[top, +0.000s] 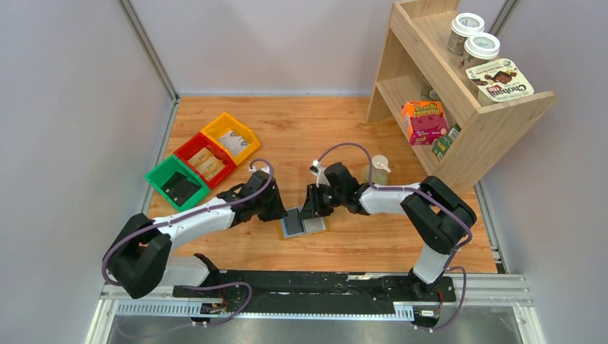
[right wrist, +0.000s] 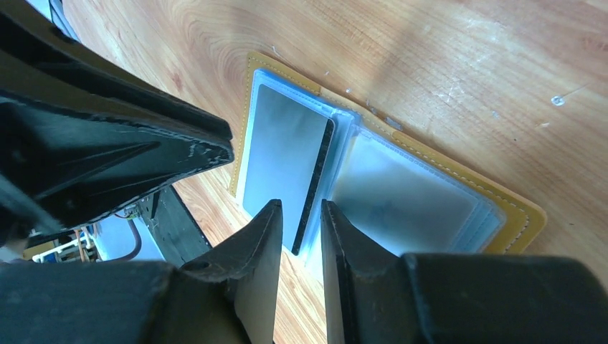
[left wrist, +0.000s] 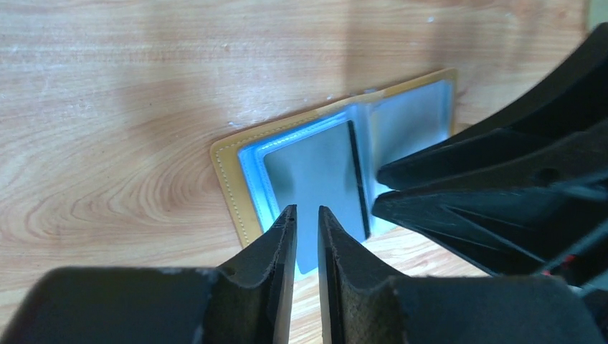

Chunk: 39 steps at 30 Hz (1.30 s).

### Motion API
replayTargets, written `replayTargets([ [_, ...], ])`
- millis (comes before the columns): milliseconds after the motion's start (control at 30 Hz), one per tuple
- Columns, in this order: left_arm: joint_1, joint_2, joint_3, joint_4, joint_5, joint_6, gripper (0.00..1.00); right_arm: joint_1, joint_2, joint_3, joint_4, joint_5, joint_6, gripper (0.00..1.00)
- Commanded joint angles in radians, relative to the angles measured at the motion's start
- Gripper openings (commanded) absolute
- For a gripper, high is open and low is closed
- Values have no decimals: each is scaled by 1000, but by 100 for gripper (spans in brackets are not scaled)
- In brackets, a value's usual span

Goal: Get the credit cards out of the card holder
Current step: Remove the credit card from the card holder.

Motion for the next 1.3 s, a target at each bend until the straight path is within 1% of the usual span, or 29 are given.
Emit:
replayTargets([
  [0,-3,47,-15,40,14,-3,23,-6,-8,-7,47,14,16,29],
  [167,-3,76,-53,74,15,-25,16,-6,9,-4,43,15,23,32],
  [267,-3,101,-67,83,20,-32,13,-6,17,-6,40,26,25,34],
  [300,-3,108,-67,80,20,-34,11,-6,18,-4,37,28,26,34],
  [333,-3,112,-69,78,18,-36,6,-6,20,-4,34,29,25,35],
  [400,-3,121,-70,77,17,-37,4,-6,23,-3,27,31,28,35],
  [567,-3,138,-69,72,18,-39,3,-4,43,12,7,16,28,35],
  [767,-3,150,-69,72,21,-37,2,-4,32,2,32,-20,48,35],
  [833,-3,151,-70,72,23,-39,1,-4,17,3,0,11,46,35],
  [933,-3,151,-75,75,28,-42,1,-4,7,29,-121,116,22,35],
  [967,-1,153,-78,80,28,-43,1,-4,7,29,-128,136,19,35],
  [1100,-3,155,-79,84,32,-46,0,-4,29,32,-125,115,29,35],
  [1200,-1,155,-82,86,32,-48,0,-4,35,39,-155,127,29,35],
  [1267,-3,156,-86,91,34,-49,0,-4,35,32,-143,95,28,34],
])
